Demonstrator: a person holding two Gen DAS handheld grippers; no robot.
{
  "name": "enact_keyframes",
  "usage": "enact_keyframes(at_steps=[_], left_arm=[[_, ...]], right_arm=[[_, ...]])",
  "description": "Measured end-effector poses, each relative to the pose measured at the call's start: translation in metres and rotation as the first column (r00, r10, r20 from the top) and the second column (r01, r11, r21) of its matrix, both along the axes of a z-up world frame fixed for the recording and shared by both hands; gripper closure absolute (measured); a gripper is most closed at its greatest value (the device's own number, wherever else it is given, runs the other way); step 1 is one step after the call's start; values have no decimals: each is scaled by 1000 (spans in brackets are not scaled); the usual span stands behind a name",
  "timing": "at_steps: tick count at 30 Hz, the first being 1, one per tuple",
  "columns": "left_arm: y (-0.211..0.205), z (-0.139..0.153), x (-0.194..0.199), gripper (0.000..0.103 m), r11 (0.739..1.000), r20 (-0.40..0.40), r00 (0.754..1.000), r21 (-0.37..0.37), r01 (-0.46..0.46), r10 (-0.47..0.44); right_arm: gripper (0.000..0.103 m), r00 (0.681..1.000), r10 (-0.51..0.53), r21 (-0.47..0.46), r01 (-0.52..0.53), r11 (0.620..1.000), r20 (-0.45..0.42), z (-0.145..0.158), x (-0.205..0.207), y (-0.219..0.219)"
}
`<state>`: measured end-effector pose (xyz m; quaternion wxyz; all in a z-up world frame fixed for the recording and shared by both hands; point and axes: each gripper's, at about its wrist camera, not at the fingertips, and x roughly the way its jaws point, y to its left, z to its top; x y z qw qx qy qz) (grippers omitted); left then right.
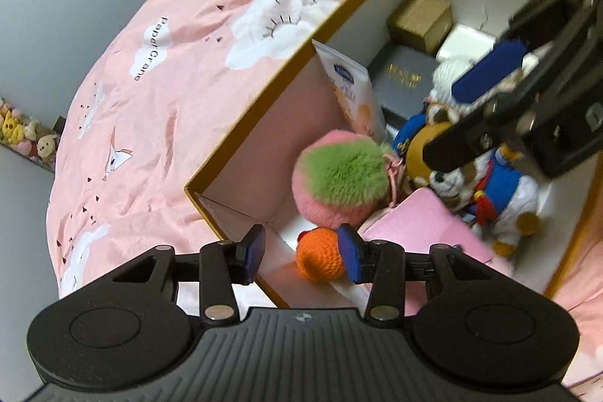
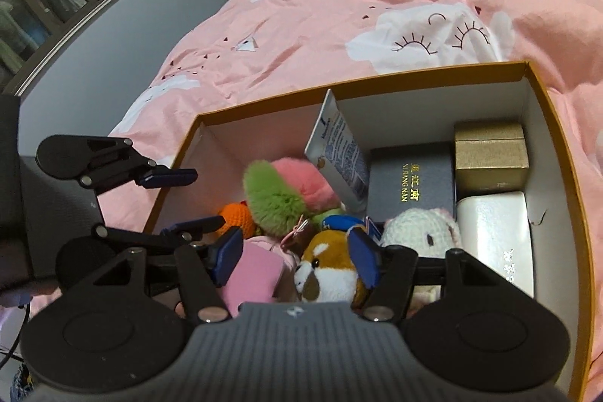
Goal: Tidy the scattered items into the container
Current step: 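Lower the pompom and orange ball into the box and open both grippers, then move both grippers out of the box down toward the items beside it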
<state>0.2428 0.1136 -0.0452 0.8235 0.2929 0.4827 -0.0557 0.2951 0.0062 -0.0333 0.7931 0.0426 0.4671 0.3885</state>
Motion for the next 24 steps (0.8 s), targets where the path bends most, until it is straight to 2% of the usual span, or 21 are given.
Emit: enact_keyframes(at_steps=[5,9,11,14,18,24], left_arm=[[-8,20,-22,54,999,80,996,-48,-24,27],[-26,40,-37,54,993,141,988,-101,-55,69],[-26,51,-45,54,982,149,978,-138,-126,146],[-24,61,-52,54,948,130,956,-220,-231,263],[-24,78,-89,54,894,117,931,-343,-289,346],[-31,63,-120,54,822,45,890,-406,-398,454]], right_arm=[[40,998,27,-8,-26,1000,49,5,-15,-3],[40,984,68,-8,-68,998,162,17,-38,-8],[40,968,79,0,-81,997,237,24,-53,-12],[40,945,82,16,-91,996,318,33,-72,-22],[40,922,40,74,-73,995,385,41,-97,-40],[39,927,10,165,-78,983,375,38,-122,-69]])
